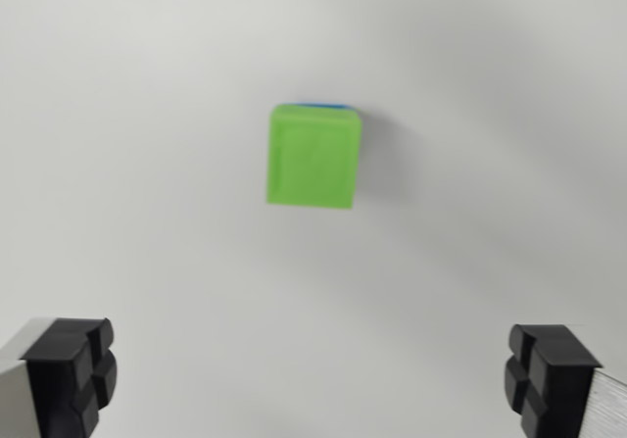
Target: Stack cube
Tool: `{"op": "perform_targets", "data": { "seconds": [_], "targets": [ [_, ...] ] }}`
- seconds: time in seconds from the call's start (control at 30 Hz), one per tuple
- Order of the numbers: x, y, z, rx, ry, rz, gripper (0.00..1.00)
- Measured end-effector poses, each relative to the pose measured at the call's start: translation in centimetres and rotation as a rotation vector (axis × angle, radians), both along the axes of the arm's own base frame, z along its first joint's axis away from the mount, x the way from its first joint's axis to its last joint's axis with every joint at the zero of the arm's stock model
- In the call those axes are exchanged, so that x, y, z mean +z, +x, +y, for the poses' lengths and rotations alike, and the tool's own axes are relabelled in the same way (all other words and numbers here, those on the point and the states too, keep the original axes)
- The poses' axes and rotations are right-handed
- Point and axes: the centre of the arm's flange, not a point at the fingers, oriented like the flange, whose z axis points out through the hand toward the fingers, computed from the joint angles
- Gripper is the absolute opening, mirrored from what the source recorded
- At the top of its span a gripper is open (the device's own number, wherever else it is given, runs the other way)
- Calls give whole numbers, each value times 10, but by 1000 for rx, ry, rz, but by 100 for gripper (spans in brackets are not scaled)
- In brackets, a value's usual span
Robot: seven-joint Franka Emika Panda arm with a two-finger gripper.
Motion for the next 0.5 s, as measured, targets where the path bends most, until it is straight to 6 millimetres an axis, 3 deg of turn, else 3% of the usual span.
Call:
{"op": "perform_targets", "data": {
  "seconds": [0.5],
  "targets": [
    [44,0,0,0,-1,0,100]
  ]
}}
